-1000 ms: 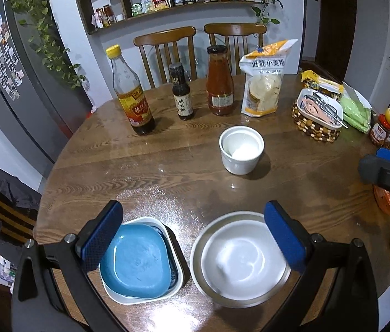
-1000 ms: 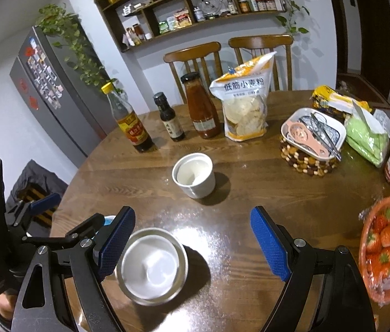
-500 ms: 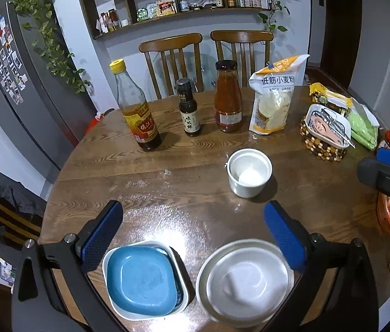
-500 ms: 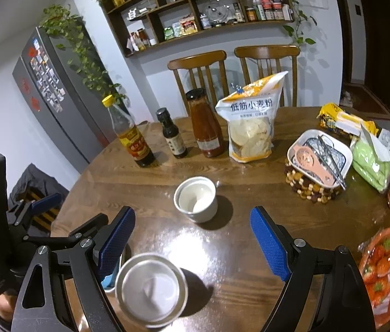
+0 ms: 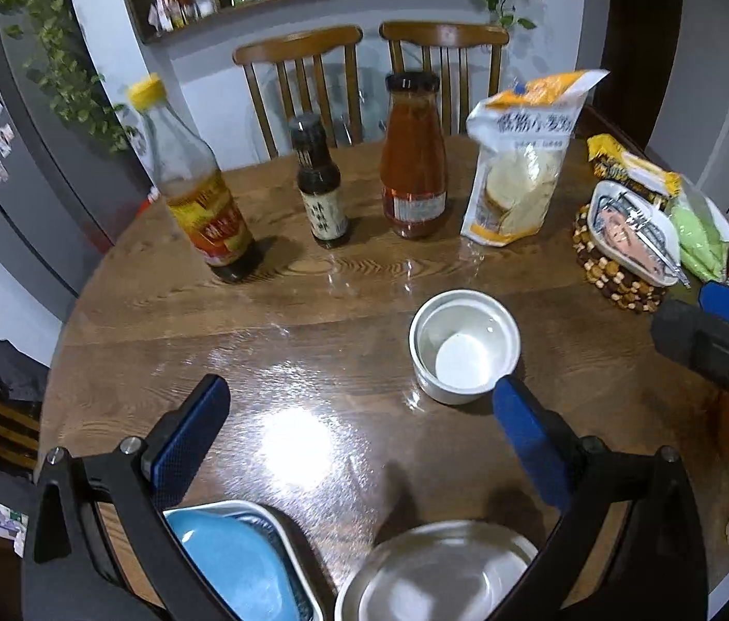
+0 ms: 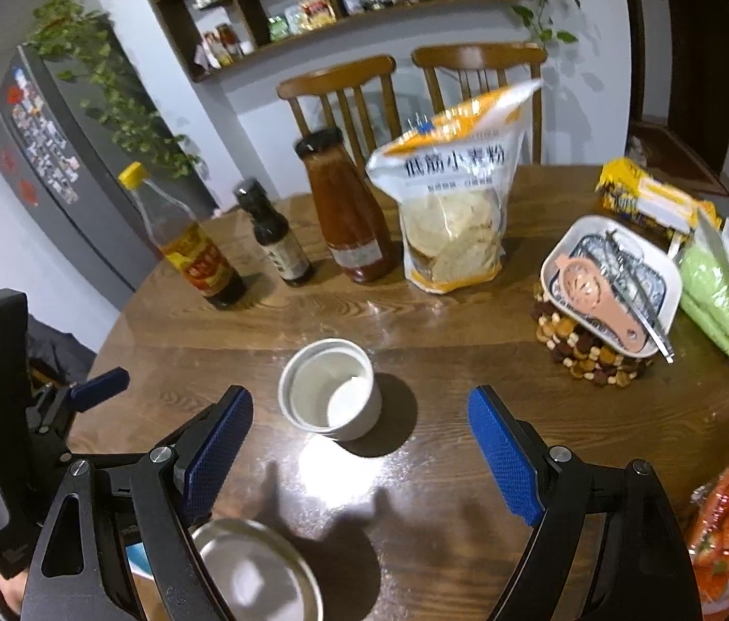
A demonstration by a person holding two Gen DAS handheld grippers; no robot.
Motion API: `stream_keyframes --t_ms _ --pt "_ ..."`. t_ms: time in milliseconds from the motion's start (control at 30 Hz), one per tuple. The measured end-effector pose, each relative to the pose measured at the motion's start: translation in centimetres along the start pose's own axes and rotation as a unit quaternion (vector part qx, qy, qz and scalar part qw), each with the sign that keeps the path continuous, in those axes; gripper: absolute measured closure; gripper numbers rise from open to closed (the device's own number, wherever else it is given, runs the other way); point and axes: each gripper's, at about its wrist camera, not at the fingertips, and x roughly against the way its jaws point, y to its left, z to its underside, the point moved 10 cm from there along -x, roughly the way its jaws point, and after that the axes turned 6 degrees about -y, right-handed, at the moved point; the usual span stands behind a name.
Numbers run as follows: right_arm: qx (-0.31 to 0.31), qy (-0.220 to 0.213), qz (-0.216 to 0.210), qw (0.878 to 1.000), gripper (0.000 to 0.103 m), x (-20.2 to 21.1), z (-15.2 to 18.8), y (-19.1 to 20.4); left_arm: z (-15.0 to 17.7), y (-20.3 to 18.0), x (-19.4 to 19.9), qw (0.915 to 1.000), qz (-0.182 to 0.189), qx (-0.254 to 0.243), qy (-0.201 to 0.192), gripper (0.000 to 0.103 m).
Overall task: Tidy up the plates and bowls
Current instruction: 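Move both tools toward the small white ramekin, then close the left gripper on the ramekin rim while the right gripper grips the opposite rim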
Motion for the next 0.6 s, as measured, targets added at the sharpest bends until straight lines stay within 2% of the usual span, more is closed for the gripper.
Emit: stream_keyframes --t_ms 133,367,600 --pt "-0.016 0.024 -0.003 1.0 0.017 -2.5 0.7 -0.4 0.6 0.1 -3.1 0.9996 0.004 0.01 0.027 0.001" --pt "-0.056 0.049 -0.035 0.997 0.017 -6.0 2.1 -0.5 0.7 -0.2 -5.9 0.9993 0.016 0.016 0.03 0.001" --pt "-0.1 0.071 -0.053 0.991 0.017 -9.0 3.7 -0.9 1.6 -0.3 -8.4 0.998 0.019 0.031 0.051 0.002"
